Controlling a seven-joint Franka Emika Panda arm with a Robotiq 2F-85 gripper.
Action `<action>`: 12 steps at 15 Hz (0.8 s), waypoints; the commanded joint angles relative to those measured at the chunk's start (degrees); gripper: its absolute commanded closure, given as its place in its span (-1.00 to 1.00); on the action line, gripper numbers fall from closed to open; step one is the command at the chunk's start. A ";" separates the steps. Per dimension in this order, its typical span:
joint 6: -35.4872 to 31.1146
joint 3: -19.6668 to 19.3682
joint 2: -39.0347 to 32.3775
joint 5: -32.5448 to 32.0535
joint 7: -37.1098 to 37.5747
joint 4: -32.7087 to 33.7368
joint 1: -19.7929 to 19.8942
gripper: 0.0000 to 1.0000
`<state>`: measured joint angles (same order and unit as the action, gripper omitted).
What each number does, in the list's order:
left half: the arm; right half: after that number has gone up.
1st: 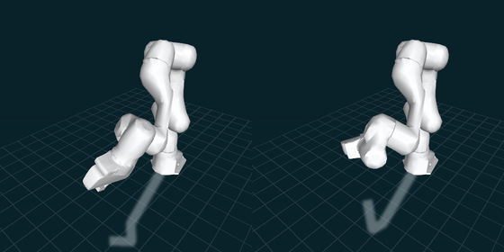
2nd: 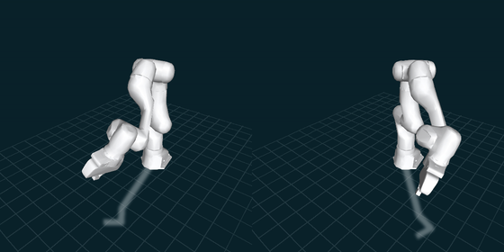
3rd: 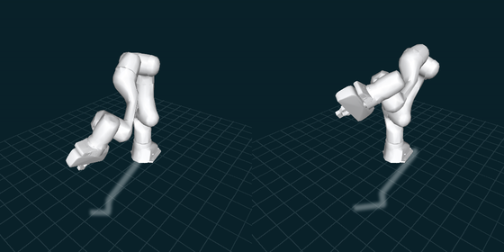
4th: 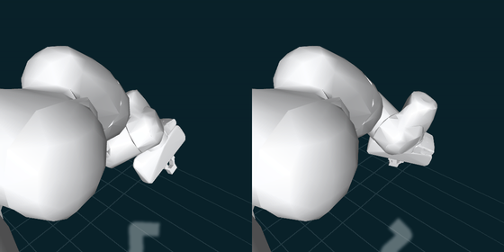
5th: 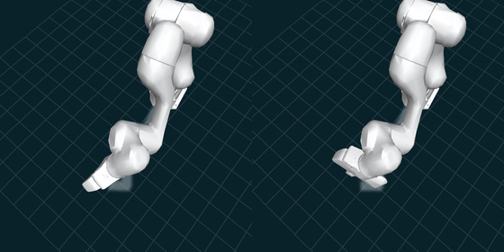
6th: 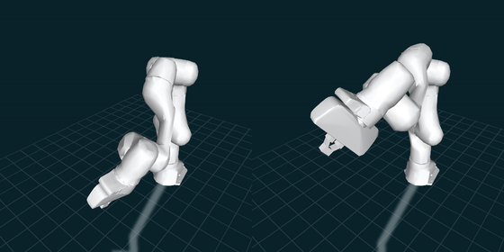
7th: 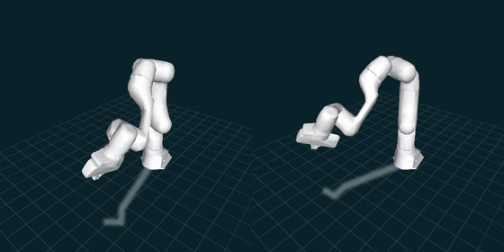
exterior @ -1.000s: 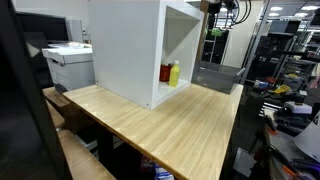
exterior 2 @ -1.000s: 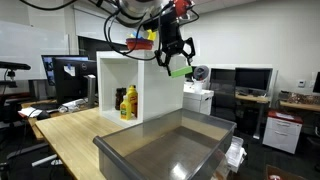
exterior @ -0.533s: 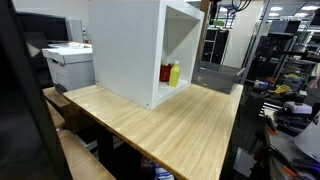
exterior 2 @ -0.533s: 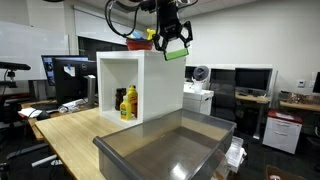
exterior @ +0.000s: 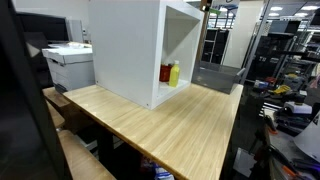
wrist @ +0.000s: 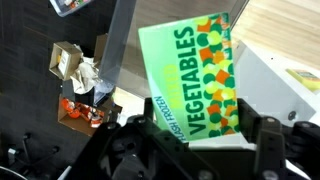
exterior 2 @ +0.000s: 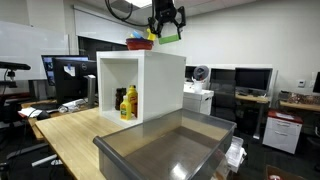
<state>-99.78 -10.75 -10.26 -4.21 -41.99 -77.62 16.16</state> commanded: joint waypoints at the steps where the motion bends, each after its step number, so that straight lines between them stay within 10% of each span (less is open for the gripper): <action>1: 3.31 0.60 -1.87 2.55 -0.48 5.53 0.05 -0.06; 12: 2.17 5.36 -0.89 2.44 -2.30 8.86 -3.73 -0.06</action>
<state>-98.20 -6.38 -11.43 -2.52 -42.23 -70.35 13.14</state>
